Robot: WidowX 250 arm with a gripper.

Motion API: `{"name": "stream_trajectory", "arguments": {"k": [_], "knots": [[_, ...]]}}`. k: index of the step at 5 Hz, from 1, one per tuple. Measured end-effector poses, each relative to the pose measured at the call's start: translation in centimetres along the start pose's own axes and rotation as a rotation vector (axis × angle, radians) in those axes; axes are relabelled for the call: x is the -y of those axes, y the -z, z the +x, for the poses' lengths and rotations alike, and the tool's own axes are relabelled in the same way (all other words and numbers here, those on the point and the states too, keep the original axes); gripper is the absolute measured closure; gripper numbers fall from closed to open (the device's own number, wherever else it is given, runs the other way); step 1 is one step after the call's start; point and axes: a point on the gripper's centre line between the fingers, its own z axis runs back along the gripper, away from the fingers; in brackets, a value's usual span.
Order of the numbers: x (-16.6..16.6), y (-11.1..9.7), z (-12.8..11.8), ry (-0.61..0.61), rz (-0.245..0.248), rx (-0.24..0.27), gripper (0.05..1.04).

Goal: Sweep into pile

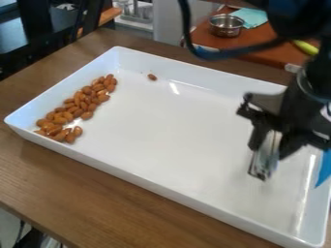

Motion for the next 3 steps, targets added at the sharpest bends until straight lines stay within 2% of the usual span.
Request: {"name": "stream_trajectory", "arguments": {"k": [1,2,3], "knots": [[1.2,0.7,0.1,-0.005,-0.013,0.037,0.64],[1.5,0.7,-0.4,0.008,-0.034,-0.002,0.325],[-0.5,-1.5,0.3,0.015,-0.112,-0.07,0.092]]}}
